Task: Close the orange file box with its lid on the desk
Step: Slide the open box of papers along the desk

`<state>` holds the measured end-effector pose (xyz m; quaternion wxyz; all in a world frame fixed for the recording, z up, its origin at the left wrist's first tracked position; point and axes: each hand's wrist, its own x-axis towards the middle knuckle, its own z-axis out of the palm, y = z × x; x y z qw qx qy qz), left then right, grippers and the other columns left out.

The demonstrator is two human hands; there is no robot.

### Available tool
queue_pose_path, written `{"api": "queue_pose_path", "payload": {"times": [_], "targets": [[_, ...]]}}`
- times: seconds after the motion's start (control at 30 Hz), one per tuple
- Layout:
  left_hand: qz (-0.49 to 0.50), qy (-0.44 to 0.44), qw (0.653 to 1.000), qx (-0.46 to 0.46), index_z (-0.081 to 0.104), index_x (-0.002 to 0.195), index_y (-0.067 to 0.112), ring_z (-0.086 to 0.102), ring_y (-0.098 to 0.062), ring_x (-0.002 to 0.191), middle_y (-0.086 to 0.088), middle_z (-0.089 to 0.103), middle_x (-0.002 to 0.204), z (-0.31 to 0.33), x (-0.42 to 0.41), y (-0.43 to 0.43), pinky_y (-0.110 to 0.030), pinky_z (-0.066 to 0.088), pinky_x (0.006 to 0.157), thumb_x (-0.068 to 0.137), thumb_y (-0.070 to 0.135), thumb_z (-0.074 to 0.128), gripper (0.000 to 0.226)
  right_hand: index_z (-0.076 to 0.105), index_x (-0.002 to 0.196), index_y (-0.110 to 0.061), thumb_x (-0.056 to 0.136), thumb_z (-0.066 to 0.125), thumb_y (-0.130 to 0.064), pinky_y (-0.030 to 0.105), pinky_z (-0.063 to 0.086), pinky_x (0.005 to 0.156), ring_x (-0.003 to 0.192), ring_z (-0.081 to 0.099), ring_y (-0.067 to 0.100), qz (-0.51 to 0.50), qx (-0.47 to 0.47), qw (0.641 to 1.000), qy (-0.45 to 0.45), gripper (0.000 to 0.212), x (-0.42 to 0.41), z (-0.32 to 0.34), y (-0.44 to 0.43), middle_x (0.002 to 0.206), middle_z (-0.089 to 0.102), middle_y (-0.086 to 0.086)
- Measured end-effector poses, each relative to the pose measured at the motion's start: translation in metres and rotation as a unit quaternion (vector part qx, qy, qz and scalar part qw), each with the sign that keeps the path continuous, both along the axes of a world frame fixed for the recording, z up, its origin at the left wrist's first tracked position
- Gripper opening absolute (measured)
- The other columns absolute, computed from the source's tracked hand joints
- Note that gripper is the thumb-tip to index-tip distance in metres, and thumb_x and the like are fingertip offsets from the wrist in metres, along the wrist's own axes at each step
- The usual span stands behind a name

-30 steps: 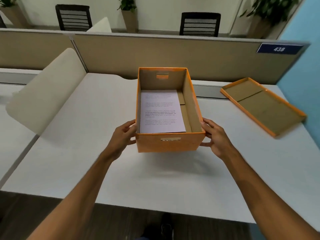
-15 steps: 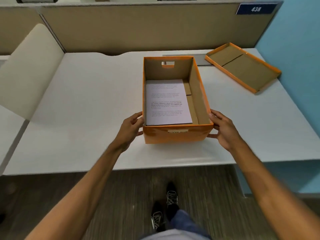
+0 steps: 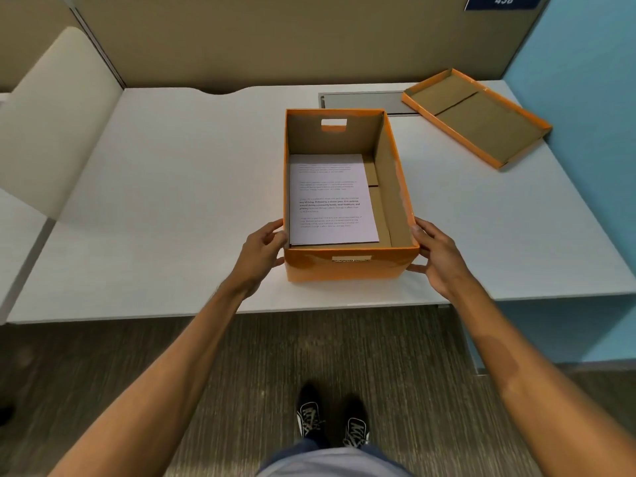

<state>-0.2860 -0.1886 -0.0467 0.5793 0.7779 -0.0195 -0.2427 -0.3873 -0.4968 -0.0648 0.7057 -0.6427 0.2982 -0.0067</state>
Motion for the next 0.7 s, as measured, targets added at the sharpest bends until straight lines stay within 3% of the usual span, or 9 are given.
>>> {"api": "queue_pose_path", "payload": {"times": [0.13, 0.23, 0.3, 0.4, 0.5, 0.7], "targets": [[-0.007, -0.013, 1.000, 0.006, 0.043, 0.149, 0.023, 0.053, -0.030, 0.131, -0.004, 0.054, 0.144, 0.004, -0.004, -0.003, -0.056, 0.047, 0.101, 0.101, 0.041, 0.045, 0.051, 0.058, 0.131, -0.038, 0.097, 0.055, -0.045, 0.050, 0.055, 0.082, 0.108, 0.063, 0.019, 0.002, -0.013, 1.000, 0.004, 0.035, 0.001, -0.001, -0.002, 0.111, 0.070, -0.016], [-0.003, -0.030, 0.999, 0.025, 0.043, 0.148, 0.022, 0.052, -0.031, 0.131, -0.007, 0.050, 0.149, 0.007, -0.005, -0.004, -0.055, 0.049, 0.101, 0.100, 0.042, 0.045, 0.052, 0.062, 0.118, -0.045, 0.095, 0.057, -0.047, 0.036, 0.055, 0.070, 0.100, 0.065, 0.014, 0.002, -0.041, 0.999, -0.001, 0.023, 0.001, 0.001, -0.002, 0.093, 0.072, -0.028], [0.008, -0.056, 0.997, 0.050, 0.043, 0.148, 0.021, 0.053, -0.031, 0.130, -0.007, 0.050, 0.149, 0.007, -0.004, -0.005, -0.053, 0.050, 0.100, 0.100, 0.041, 0.047, 0.052, 0.063, 0.117, -0.044, 0.092, 0.060, -0.050, 0.035, 0.056, 0.070, 0.101, 0.066, 0.013, -0.005, -0.066, 0.998, -0.013, 0.027, 0.001, 0.002, -0.003, 0.098, 0.073, -0.022], [0.025, -0.102, 0.989, 0.104, 0.039, 0.149, 0.020, 0.051, -0.030, 0.132, -0.007, 0.047, 0.151, 0.009, 0.001, -0.009, -0.049, 0.048, 0.102, 0.098, 0.043, 0.052, 0.057, 0.062, 0.128, -0.031, 0.089, 0.063, -0.050, 0.044, 0.056, 0.083, 0.107, 0.065, 0.017, -0.022, -0.107, 0.994, -0.022, 0.043, 0.002, 0.005, -0.005, 0.115, 0.069, -0.008], [0.024, -0.157, 0.976, 0.149, 0.035, 0.150, 0.020, 0.044, -0.031, 0.138, -0.007, 0.040, 0.156, 0.016, 0.010, -0.018, -0.050, 0.042, 0.105, 0.093, 0.046, 0.057, 0.066, 0.062, 0.129, -0.026, 0.091, 0.065, -0.045, 0.047, 0.054, 0.089, 0.110, 0.064, 0.019, -0.033, -0.137, 0.990, -0.027, 0.043, 0.003, 0.012, -0.008, 0.120, 0.068, -0.001], [-0.030, -0.275, 0.949, 0.149, 0.036, 0.148, 0.018, 0.044, -0.032, 0.135, -0.010, 0.040, 0.154, 0.038, 0.018, -0.052, -0.038, 0.040, 0.102, 0.092, 0.039, 0.062, 0.066, 0.064, 0.127, -0.024, 0.092, 0.066, -0.039, 0.035, 0.054, 0.088, 0.112, 0.061, 0.016, -0.043, -0.198, 0.978, -0.046, 0.038, 0.000, 0.026, -0.017, 0.120, 0.065, -0.003]]}}
